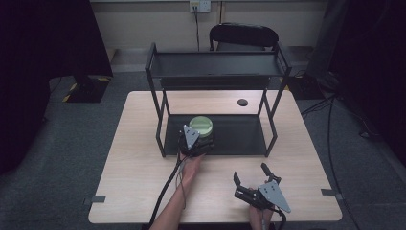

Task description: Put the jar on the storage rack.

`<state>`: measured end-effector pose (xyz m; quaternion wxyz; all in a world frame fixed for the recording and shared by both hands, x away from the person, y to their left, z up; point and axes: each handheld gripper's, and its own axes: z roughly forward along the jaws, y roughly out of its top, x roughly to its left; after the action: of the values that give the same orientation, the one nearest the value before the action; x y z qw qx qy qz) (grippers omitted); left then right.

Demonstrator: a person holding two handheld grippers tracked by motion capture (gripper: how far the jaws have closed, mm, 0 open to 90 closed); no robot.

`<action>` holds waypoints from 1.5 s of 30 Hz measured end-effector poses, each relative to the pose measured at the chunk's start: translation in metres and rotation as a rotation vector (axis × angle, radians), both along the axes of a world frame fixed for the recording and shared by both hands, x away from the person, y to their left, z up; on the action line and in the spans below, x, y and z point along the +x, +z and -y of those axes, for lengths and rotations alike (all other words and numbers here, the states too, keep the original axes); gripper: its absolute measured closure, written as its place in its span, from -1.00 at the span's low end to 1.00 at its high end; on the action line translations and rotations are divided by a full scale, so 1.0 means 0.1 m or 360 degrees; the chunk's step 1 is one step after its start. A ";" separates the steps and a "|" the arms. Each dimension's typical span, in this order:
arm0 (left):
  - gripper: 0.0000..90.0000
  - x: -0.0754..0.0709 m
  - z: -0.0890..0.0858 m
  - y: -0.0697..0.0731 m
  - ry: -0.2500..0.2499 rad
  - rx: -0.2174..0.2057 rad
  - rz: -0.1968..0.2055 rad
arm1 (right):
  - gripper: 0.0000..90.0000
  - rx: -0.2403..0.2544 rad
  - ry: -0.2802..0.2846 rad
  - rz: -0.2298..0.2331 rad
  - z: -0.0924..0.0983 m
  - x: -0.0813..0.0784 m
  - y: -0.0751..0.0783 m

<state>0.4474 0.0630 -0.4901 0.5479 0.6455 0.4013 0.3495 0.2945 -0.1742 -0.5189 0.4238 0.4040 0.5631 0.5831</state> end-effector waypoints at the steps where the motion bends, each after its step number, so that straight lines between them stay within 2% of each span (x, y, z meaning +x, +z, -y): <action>1: -0.76 0.00 0.00 0.00 -0.0004 -0.0001 -0.0002 | -1.00 0.0000 0.0000 0.0000 0.00 0.00 0.00; 10: -0.76 0.00 0.00 0.00 -0.0006 -0.0003 -0.0014 | -1.00 0.0000 0.0000 0.0000 0.00 0.00 0.00; 14: -0.81 0.01 -0.02 0.01 -0.0021 -0.0080 -0.0028 | -1.00 0.0003 0.0003 0.0003 0.00 0.00 0.00; 22: -1.00 0.01 -0.01 0.02 -0.0034 -0.0085 -0.0004 | -1.00 0.0002 0.0009 0.0004 0.00 0.00 0.00; 25: -1.00 0.01 0.00 0.03 -0.0041 -0.0095 0.0002 | -1.00 0.0002 0.0010 0.0004 0.00 0.00 0.00; 28: -1.00 0.00 0.00 0.03 -0.0037 -0.0076 0.0013 | -1.00 0.0001 0.0009 0.0003 0.00 0.00 0.00; 32: -1.00 -0.01 -0.01 0.04 -0.0029 -0.0071 -0.0012 | -1.00 0.0002 0.0018 0.0002 0.00 0.00 0.00; 36: -1.00 -0.03 -0.01 0.06 -0.0029 -0.0061 0.0006 | -1.00 0.0000 0.0017 0.0000 0.00 0.00 0.00; 39: -1.00 -0.03 -0.01 0.08 -0.0018 -0.0065 0.0022 | -1.00 0.0000 0.0012 0.0000 0.00 0.00 0.00; 42: -1.00 -0.04 -0.03 0.09 -0.0014 -0.0089 0.0009 | -1.00 0.0001 0.0005 0.0000 0.00 0.00 0.00; 45: -1.00 -0.05 -0.04 0.10 -0.0008 -0.0081 0.0018 | -1.00 0.0002 0.0004 0.0001 0.00 0.00 0.00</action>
<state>0.4421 0.0665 -0.4797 0.5671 0.6304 0.4055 0.3415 0.2944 -0.1744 -0.5190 0.4230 0.4033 0.5633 0.5841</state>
